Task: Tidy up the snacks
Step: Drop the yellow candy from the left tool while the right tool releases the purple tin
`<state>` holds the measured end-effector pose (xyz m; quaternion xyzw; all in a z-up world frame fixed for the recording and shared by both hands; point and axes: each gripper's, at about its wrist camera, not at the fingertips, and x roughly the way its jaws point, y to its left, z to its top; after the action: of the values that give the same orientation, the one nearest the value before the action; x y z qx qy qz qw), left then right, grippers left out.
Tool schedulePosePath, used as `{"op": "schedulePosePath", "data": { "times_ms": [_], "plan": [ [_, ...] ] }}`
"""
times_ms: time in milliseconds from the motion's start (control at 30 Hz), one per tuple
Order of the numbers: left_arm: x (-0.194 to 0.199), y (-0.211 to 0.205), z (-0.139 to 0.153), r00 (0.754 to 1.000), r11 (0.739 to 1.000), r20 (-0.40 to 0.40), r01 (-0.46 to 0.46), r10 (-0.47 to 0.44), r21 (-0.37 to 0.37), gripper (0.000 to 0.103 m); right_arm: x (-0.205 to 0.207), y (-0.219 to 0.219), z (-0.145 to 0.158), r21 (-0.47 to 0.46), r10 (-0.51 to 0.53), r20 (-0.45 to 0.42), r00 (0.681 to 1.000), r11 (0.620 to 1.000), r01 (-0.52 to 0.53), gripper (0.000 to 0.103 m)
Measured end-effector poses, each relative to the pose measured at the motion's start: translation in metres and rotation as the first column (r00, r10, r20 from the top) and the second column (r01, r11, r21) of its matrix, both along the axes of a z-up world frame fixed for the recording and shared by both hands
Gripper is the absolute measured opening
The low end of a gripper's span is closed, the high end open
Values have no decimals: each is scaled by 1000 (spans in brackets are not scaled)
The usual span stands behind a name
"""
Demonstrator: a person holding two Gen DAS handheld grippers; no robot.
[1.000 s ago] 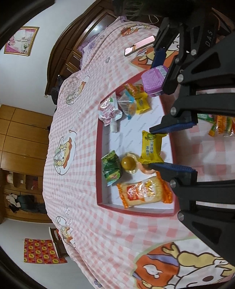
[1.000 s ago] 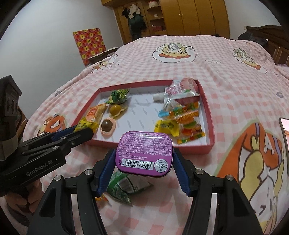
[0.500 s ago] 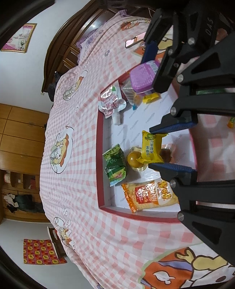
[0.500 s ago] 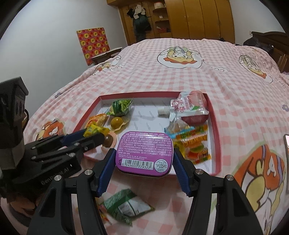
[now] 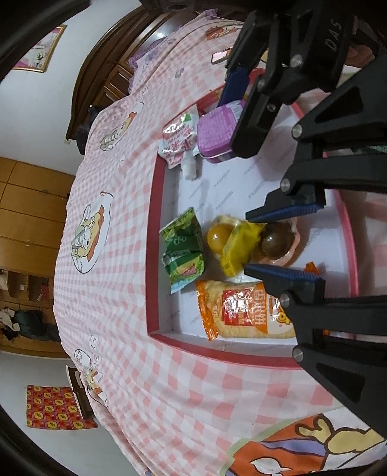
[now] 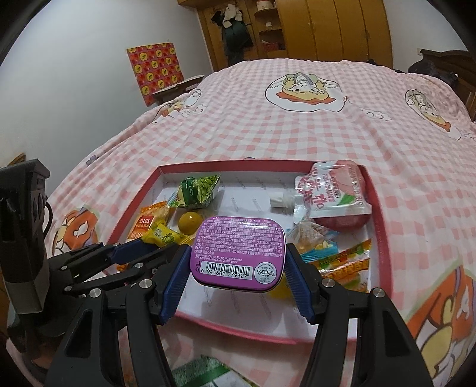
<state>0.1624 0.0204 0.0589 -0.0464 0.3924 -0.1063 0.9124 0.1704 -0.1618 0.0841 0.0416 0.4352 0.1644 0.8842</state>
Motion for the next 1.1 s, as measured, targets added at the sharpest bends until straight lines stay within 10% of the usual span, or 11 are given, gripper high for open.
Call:
{"op": "schedulePosePath", "data": {
  "times_ms": [1100],
  "plan": [
    [-1,2,-2,1000,1000,22,-4,4,1,30,28,12,-11,22,13,11,1000,1000,-14,64]
  ]
}}
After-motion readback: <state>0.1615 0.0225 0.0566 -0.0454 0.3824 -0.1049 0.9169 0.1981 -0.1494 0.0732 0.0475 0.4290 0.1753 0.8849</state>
